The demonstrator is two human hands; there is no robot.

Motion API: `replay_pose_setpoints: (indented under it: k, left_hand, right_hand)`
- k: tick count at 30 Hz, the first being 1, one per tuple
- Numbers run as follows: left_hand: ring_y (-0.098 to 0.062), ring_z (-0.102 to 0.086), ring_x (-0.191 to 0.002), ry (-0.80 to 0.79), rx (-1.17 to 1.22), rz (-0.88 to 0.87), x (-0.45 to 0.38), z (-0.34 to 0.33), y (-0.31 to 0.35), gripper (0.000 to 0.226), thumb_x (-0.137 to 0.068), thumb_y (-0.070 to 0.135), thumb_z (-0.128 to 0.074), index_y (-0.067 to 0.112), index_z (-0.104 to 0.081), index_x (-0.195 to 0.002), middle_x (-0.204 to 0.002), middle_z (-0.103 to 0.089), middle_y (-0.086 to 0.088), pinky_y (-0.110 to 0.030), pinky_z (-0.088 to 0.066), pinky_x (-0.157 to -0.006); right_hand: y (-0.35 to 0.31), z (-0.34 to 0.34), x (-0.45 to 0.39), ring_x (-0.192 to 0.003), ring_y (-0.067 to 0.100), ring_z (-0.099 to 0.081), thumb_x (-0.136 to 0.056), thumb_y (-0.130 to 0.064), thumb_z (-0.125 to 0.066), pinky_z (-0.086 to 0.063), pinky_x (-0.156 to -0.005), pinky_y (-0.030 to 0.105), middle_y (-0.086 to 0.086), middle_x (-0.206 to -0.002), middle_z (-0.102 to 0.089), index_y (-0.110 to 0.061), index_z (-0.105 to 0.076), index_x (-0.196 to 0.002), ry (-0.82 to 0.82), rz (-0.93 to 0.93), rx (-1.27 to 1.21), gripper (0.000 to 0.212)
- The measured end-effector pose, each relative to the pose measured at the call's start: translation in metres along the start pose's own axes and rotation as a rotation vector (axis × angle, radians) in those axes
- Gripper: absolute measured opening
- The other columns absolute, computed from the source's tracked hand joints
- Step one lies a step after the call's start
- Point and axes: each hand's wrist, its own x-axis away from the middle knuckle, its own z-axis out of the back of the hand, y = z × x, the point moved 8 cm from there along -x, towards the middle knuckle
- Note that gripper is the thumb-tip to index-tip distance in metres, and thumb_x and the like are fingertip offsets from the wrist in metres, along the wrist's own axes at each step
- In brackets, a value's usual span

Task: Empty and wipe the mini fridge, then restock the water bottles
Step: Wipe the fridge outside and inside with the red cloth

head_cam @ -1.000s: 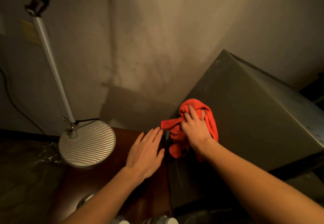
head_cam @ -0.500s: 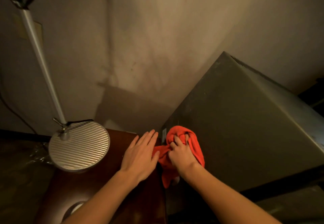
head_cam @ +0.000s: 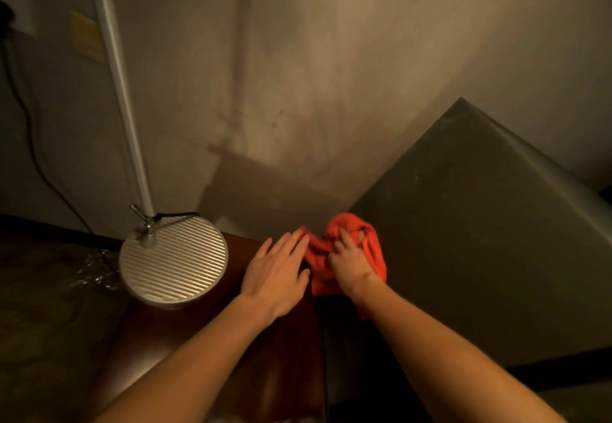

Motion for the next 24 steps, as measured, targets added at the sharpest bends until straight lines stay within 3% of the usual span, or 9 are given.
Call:
replay_pose_setpoints:
  k: [4, 7, 9, 11, 13, 16, 19, 24]
  left_hand:
    - [-0.009, -0.01, -0.15, -0.011, -0.011, -0.017, -0.001, -0.003, 0.005, 0.066, -0.099, 0.043, -0.04, 0.024, -0.014, -0.157, -0.164, -0.011, 0.006, -0.033, -0.007, -0.121]
    - [-0.01, -0.01, -0.15, -0.052, -0.006, -0.027, 0.0, -0.01, 0.009, 0.066, -0.1, 0.043, -0.04, 0.024, -0.014, -0.157, -0.164, -0.011, 0.006, -0.033, -0.008, -0.122]
    - [-0.01, -0.011, -0.15, -0.067, 0.01, -0.036, 0.0, -0.012, 0.015, 0.066, -0.1, 0.044, -0.04, 0.025, -0.014, -0.157, -0.164, -0.012, 0.006, -0.033, -0.008, -0.121]
    - [-0.01, -0.011, -0.15, -0.073, 0.024, -0.045, 0.002, -0.013, 0.02, 0.066, -0.1, 0.044, -0.039, 0.025, -0.014, -0.157, -0.164, -0.012, 0.006, -0.033, -0.008, -0.122]
    - [-0.01, -0.011, -0.15, -0.065, 0.02, -0.059, 0.004, -0.011, 0.024, 0.065, -0.1, 0.045, -0.038, 0.025, -0.014, -0.157, -0.164, -0.012, 0.006, -0.033, -0.008, -0.121]
    - [-0.011, -0.012, -0.15, -0.047, 0.008, -0.059, 0.008, -0.006, 0.022, 0.066, -0.1, 0.044, -0.04, 0.024, -0.013, -0.157, -0.164, -0.013, 0.006, -0.033, -0.009, -0.121]
    - [-0.012, -0.015, -0.149, -0.038, 0.014, -0.061, 0.012, -0.001, 0.024, 0.066, -0.099, 0.043, -0.042, 0.024, -0.016, -0.157, -0.164, -0.016, 0.005, -0.034, -0.01, -0.121]
    - [-0.01, -0.014, -0.149, -0.039, 0.021, -0.085, 0.023, 0.011, 0.04, 0.066, -0.1, 0.043, -0.042, 0.024, -0.016, -0.157, -0.164, -0.016, 0.006, -0.032, -0.01, -0.12]
  right_hand:
    - [-0.036, -0.033, 0.023, -0.147, 0.031, -0.011, -0.096, -0.044, -0.047, 0.001, -0.114, 0.062, 0.009, -0.152, -0.038, -0.013, -0.05, -0.14, -0.087, 0.066, -0.152, 0.054]
    - [-0.039, -0.036, 0.041, -0.143, 0.031, -0.018, -0.096, -0.034, -0.049, -0.009, -0.114, 0.061, 0.009, -0.15, -0.041, -0.013, -0.053, -0.137, -0.112, 0.076, -0.131, 0.046]
    - [-0.031, -0.027, 0.05, -0.142, 0.031, -0.021, -0.096, -0.026, -0.049, -0.013, -0.113, 0.06, 0.008, -0.147, -0.045, -0.014, -0.056, -0.134, -0.086, 0.046, -0.134, 0.04]
    - [-0.013, -0.011, 0.052, -0.141, 0.03, -0.023, -0.093, -0.031, -0.055, -0.017, -0.113, 0.057, 0.006, -0.146, -0.045, -0.018, -0.056, -0.133, -0.006, 0.0, -0.102, 0.043]
    - [0.009, 0.005, 0.047, -0.145, 0.029, -0.017, -0.092, -0.036, -0.056, -0.017, -0.113, 0.054, 0.006, -0.15, -0.04, -0.021, -0.053, -0.136, 0.073, -0.073, -0.067, 0.046]
    - [0.024, 0.011, 0.041, -0.15, 0.029, -0.004, -0.099, -0.03, -0.042, -0.013, -0.114, 0.054, 0.007, -0.155, -0.033, -0.022, -0.048, -0.139, 0.127, -0.123, -0.065, 0.042]
    - [0.009, -0.004, 0.049, -0.15, 0.026, 0.001, -0.101, -0.032, -0.036, -0.007, -0.115, 0.055, 0.004, -0.157, -0.029, -0.025, -0.047, -0.141, 0.061, -0.018, -0.051, 0.042]
    - [-0.018, -0.013, 0.084, -0.148, 0.023, -0.012, -0.092, -0.041, -0.056, -0.01, -0.116, 0.057, 0.0, -0.151, -0.04, -0.026, -0.054, -0.137, -0.048, 0.16, -0.038, 0.047]
